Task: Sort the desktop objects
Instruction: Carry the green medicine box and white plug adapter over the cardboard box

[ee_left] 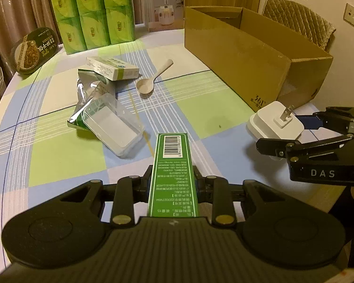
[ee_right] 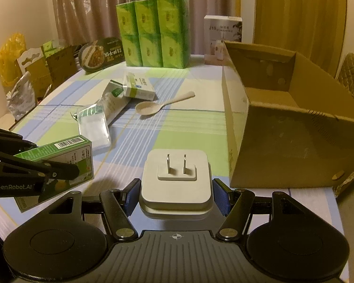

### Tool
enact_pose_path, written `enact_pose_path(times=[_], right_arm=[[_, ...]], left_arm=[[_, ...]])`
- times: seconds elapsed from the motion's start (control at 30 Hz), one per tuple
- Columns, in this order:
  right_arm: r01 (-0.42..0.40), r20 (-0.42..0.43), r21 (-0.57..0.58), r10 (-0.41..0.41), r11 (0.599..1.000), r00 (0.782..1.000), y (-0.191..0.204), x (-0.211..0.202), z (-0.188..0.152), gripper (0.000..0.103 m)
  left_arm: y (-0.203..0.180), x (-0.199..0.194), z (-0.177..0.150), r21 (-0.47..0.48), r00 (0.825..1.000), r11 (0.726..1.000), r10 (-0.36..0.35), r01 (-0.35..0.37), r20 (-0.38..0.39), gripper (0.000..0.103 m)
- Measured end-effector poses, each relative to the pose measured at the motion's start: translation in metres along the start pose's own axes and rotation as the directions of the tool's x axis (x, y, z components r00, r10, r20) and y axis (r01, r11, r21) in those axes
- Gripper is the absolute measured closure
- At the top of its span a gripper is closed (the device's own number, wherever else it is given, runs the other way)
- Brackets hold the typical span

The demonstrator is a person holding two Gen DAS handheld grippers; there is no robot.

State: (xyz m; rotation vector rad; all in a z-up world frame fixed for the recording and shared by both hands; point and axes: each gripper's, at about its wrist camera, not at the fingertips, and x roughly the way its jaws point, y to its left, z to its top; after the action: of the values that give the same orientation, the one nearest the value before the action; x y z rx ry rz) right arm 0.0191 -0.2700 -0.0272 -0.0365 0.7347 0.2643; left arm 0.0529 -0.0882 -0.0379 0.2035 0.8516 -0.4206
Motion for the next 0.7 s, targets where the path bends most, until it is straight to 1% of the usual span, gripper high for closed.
enact_pose_path(times=[0.27, 0.7], right_arm=[[0.003, 0.036, 0.001, -0.003, 1.0, 0.999, -0.002, -0.012, 0.008, 0.041], [0.027, 0.104, 0.019, -0.029, 0.999, 0.994, -0.017, -0.037, 0.021, 0.041]], left_arm=[[-0.003, -0.01, 0.011, 0.004, 0.999, 1.0, 0.002, -0.002, 0.033, 0.078], [-0.023, -0.021, 0.031, 0.031, 0.997, 0.999, -0.027, 0.024, 0.079, 0.078]])
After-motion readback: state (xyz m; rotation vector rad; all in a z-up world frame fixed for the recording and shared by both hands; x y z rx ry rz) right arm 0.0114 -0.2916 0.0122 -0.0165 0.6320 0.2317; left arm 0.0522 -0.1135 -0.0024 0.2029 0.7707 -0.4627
